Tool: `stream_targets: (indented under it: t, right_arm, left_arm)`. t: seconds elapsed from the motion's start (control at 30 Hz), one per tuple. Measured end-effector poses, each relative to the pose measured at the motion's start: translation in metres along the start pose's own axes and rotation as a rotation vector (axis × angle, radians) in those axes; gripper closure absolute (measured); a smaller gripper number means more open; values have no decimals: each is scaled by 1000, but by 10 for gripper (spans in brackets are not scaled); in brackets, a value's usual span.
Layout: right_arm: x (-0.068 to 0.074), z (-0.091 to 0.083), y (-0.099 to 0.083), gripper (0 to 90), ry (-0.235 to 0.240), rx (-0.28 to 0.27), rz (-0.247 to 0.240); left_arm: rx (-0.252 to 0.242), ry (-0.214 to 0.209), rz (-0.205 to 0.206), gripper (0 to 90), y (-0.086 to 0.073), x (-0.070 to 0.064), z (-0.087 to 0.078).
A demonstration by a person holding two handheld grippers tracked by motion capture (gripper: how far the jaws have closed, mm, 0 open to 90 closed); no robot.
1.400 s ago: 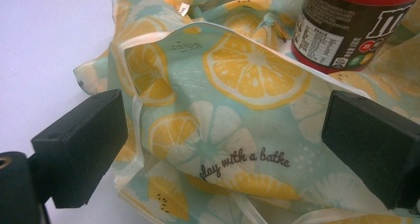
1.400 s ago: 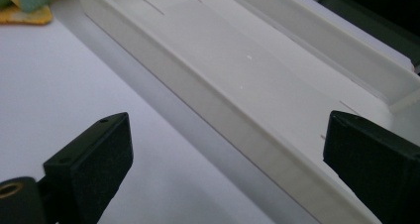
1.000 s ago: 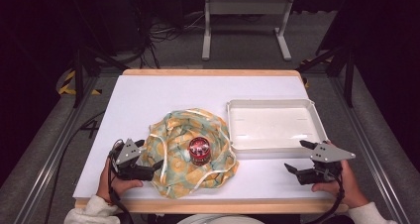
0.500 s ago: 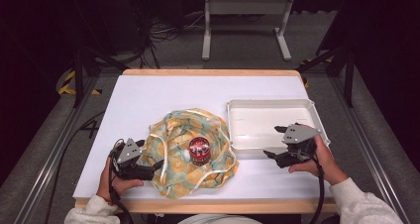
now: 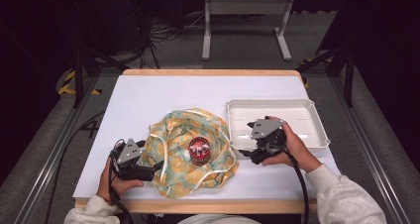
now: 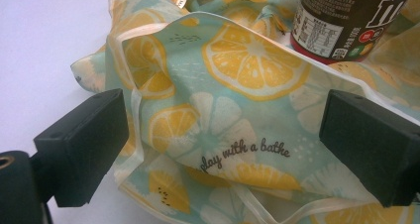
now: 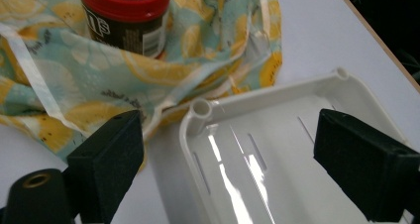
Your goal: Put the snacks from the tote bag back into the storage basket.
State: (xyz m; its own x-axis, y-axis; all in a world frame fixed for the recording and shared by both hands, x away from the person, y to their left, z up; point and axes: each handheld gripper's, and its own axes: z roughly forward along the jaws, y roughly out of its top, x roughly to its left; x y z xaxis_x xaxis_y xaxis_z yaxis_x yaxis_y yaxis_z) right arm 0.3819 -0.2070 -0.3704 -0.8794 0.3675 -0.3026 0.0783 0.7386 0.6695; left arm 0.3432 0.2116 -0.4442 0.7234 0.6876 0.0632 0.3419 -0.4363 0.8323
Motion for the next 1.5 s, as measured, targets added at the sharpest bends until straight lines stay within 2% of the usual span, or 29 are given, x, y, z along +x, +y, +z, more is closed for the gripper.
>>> stream_targets:
  t: [0.07,0.27,0.33,0.53,0.57,0.63,0.83,1.07,1.27,1.37,1.5]
  right_arm:
    - [1,4,7,127,35,-7,-7]
    - [6,11,20,128,63,-22,-38]
    - [9,17,26,129,94,-18,-53]
    - [9,25,33,130,118,-16,-56]
    - [9,29,38,130,141,-19,-54]
    - [9,34,43,129,156,-16,-51]
    - [17,50,57,133,200,6,-90]
    - [20,67,71,135,241,38,-92]
    - [22,81,76,132,283,50,-74]
    - [25,88,78,129,289,71,-79]
    - [28,93,79,133,302,73,-73]
  left_arm:
    - [5,-2,2,57,0,0,0]
    - [9,0,7,57,0,0,0]
    - [14,-4,7,57,0,-1,1]
    - [17,-4,7,57,0,-1,1]
    - [17,-4,7,57,0,-1,1]
    - [16,-5,9,57,0,0,1]
    - [18,-6,9,57,-1,0,1]
    - [20,-7,17,58,-1,0,1]
    - [22,-7,19,58,-1,0,1]
    - [24,-8,20,57,-1,0,1]
    - [27,-12,19,55,-1,-1,2]
